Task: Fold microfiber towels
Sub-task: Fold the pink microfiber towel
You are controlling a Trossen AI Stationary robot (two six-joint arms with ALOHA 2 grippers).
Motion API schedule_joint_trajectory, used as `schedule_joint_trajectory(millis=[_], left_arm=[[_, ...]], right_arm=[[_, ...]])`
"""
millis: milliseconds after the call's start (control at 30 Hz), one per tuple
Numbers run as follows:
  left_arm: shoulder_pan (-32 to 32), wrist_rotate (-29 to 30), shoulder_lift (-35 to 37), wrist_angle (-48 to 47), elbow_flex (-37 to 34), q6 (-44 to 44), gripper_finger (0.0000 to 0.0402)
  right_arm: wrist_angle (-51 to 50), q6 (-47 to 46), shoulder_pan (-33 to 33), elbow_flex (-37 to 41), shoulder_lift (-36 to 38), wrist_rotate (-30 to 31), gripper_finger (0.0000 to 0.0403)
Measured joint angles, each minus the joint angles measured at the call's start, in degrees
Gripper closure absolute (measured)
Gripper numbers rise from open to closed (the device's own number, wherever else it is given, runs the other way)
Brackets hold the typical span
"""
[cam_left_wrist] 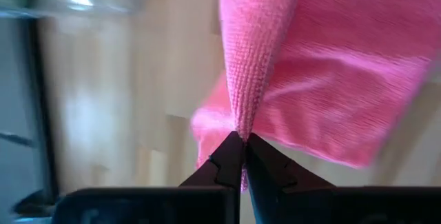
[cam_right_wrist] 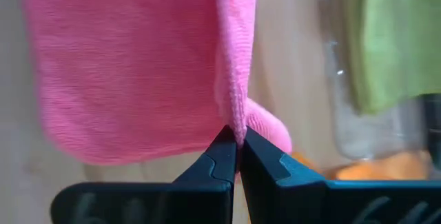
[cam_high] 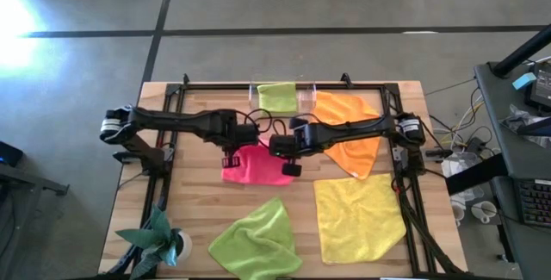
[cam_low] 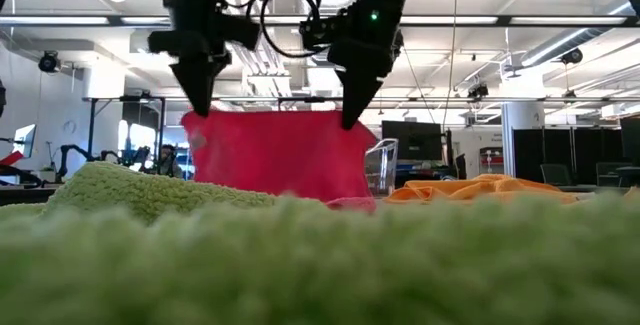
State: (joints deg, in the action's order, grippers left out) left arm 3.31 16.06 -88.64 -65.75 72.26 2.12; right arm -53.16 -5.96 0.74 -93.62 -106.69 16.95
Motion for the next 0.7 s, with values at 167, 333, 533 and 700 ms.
schedule_joint_trajectory(millis=[167, 333, 533, 700], left_arm=[[-1.36, -6.67, 0.41, 3.7, -6.17, -1.24, 0.0402], [-3.27, -8.93, 0.48, 5.43, -9.66, -1.08, 0.0402], [-5.08, -12.14, 0.5, 7.0, -10.99, -1.03, 0.0402], [-5.63, -12.95, 0.5, 9.1, -11.46, -1.04, 0.0402]], right_arm=[[4.71, -3.35, 1.06, 3.41, -0.04, -4.48, 0.0395], [8.29, -6.53, 2.44, 5.53, -0.06, -8.34, 0.0394], [10.48, -8.01, 4.68, 7.26, -1.93, -11.66, 0.0394], [10.32, -9.9, 5.65, 6.98, -5.01, -12.69, 0.0394]])
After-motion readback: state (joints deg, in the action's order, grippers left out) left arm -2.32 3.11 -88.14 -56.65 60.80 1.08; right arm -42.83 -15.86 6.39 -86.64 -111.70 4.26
